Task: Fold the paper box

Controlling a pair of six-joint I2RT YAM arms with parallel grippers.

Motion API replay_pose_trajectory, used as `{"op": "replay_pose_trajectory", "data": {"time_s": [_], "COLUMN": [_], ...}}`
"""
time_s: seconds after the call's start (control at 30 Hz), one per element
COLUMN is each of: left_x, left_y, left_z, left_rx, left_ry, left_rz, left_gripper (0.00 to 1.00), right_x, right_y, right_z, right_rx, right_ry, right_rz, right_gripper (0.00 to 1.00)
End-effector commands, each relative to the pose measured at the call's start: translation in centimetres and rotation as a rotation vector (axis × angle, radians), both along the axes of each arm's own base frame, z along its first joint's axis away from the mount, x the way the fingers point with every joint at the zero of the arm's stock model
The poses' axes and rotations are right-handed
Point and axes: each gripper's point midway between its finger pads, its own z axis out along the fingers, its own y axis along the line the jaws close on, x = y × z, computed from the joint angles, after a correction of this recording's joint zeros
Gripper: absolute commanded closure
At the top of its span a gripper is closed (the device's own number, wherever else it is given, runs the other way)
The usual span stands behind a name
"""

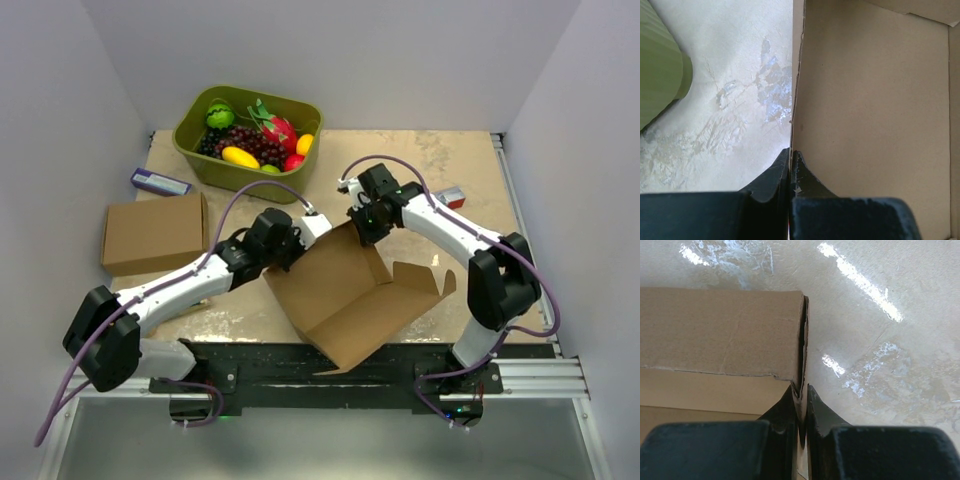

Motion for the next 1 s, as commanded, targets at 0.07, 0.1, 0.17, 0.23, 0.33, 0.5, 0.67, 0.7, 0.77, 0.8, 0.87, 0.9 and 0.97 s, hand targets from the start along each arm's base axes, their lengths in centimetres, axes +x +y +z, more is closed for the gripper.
{"op": "replay_pose_trajectory", "data": {"time_s": [0.07,0.1,0.17,0.23,0.33,0.5,0.67,0.7,0.77,0.8,0.87,0.9,0.97], "left_x": [-1.4,-1.5,-1.5,-1.6,-1.6,-1.3,-1.2,-1.1,-1.1,-1.0,-0.9,-0.8,-0.7], "left_y": [0.3,0.2,0.0,-0.1,-0.2,0.1,0.2,0.3,0.4,0.6,0.8,0.8,1.0], "left_z": [-1.1,-1.1,-0.9,-0.9,-0.7,-0.9,-0.7,-0.6,-0.4,-0.1,0.0,0.3,0.6], "left_rx": [0.013,0.014,0.007,0.006,0.001,0.016,0.018,0.019,0.016,0.014,0.018,0.011,0.010], "left_ry": [0.056,0.058,0.058,0.059,0.059,0.055,0.053,0.050,0.041,0.032,0.024,0.015,0.003], "left_rz": [0.015,0.012,0.012,0.010,0.012,0.035,0.046,0.050,0.057,0.064,0.073,0.075,0.087], "left_gripper": [1.00,1.00,1.00,1.00,1.00,1.00,1.00,1.00,1.00,1.00,1.00,1.00,1.00], "right_x": [1.4,1.3,1.3,1.4,1.7,2.0,1.7,1.4,1.1,0.8,0.5,0.2,-0.3], "right_y": [-0.4,-0.6,-1.3,-1.7,-2.3,-2.6,-1.0,-0.2,0.2,0.5,0.6,0.4,0.3], "right_z": [1.8,1.6,1.4,1.3,1.5,1.7,3.3,3.8,4.8,5.0,5.4,5.3,5.7], "right_rx": [-0.060,-0.078,-0.121,-0.143,-0.190,-0.247,-0.147,-0.105,-0.061,-0.042,-0.018,-0.016,0.001], "right_ry": [-0.125,-0.124,-0.133,-0.143,-0.171,-0.210,-0.214,-0.212,-0.222,-0.217,-0.214,-0.205,-0.208], "right_rz": [0.001,-0.001,-0.015,-0.031,-0.054,-0.071,-0.044,-0.028,-0.028,-0.021,-0.027,-0.038,-0.043], "right_gripper": [1.00,1.00,1.00,1.00,1.00,1.00,0.83,0.78,0.66,0.62,0.52,0.50,0.45]}}
